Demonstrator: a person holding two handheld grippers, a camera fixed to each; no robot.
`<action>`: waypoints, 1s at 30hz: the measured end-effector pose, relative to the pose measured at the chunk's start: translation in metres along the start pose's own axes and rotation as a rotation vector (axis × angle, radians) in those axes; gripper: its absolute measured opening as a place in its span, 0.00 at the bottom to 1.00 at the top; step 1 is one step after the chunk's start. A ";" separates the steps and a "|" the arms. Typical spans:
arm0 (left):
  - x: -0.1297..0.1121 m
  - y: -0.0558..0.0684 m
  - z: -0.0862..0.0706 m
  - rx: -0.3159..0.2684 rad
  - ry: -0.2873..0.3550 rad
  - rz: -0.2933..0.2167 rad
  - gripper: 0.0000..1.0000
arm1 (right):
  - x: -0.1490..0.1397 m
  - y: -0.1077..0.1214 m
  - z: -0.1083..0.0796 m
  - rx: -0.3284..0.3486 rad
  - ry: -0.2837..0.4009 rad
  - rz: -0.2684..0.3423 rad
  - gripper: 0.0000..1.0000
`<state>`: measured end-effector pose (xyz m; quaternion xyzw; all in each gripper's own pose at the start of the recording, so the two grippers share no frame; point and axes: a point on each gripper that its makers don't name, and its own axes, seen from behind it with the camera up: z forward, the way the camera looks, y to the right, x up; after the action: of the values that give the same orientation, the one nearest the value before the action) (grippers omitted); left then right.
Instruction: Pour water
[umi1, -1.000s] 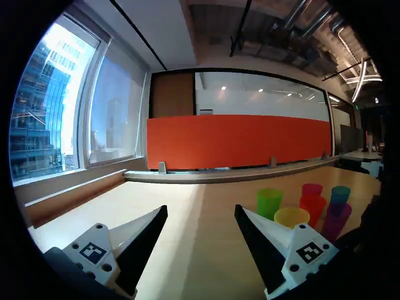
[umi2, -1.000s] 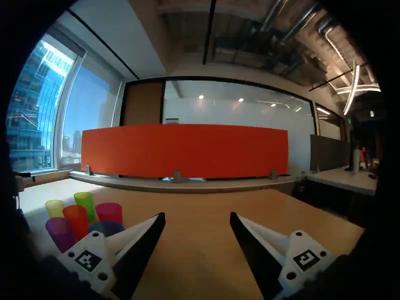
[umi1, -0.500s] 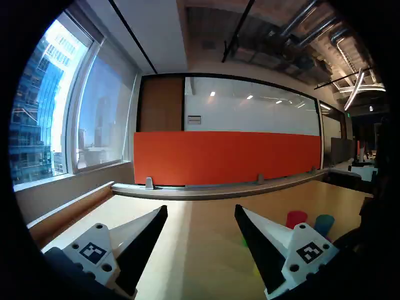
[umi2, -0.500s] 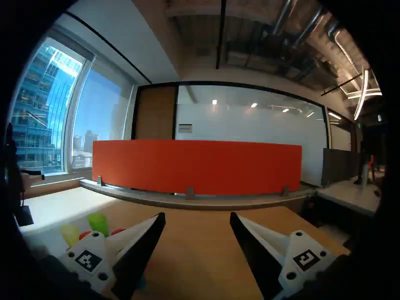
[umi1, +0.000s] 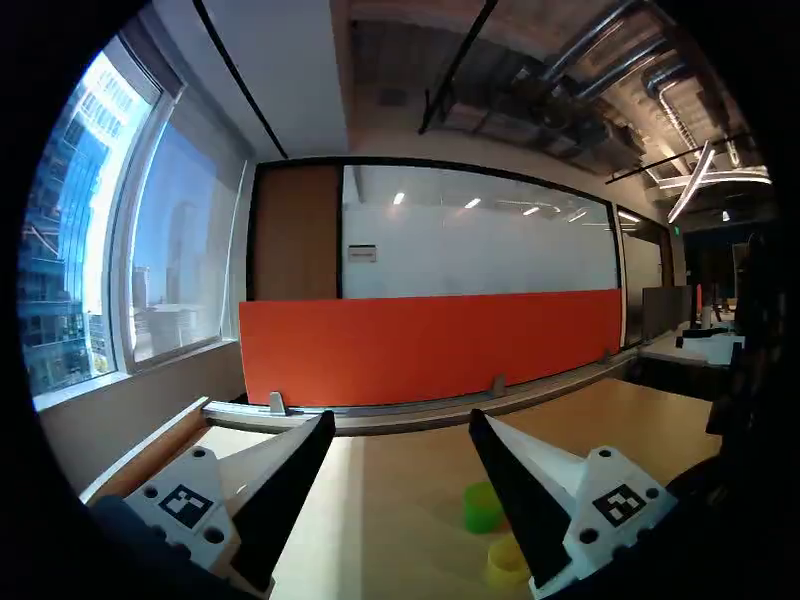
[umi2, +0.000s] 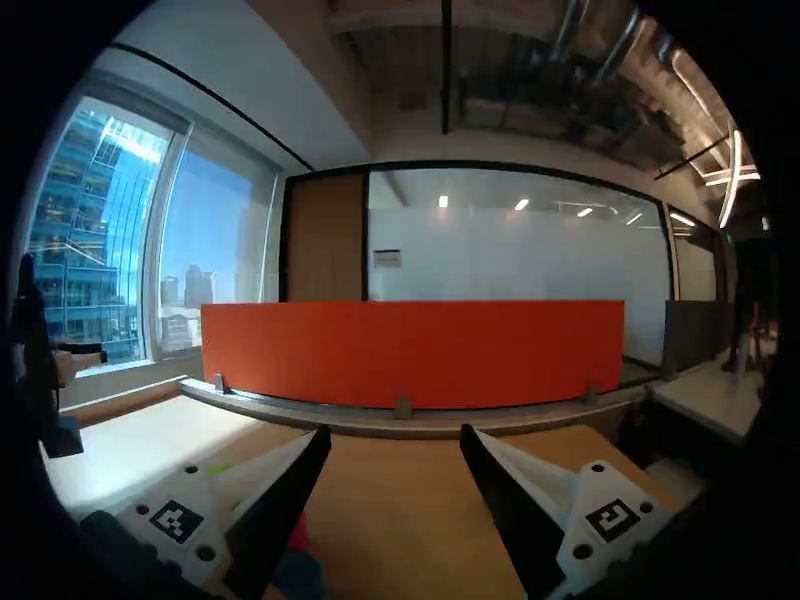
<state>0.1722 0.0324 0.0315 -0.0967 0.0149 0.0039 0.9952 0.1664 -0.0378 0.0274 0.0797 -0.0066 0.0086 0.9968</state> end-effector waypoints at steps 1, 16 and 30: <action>0.004 0.001 0.001 -0.008 0.001 -0.002 1.00 | 0.004 -0.001 0.000 0.005 -0.001 0.008 1.00; 0.029 0.010 0.004 -0.119 -0.006 -0.031 1.00 | 0.014 -0.012 -0.001 0.086 -0.030 0.017 1.00; 0.034 0.046 -0.003 -0.349 -0.022 -0.041 1.00 | 0.019 -0.062 -0.014 0.334 -0.041 -0.009 1.00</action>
<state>0.2057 0.0766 0.0185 -0.2680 0.0009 -0.0130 0.9633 0.1870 -0.0960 0.0039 0.2443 -0.0250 0.0035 0.9694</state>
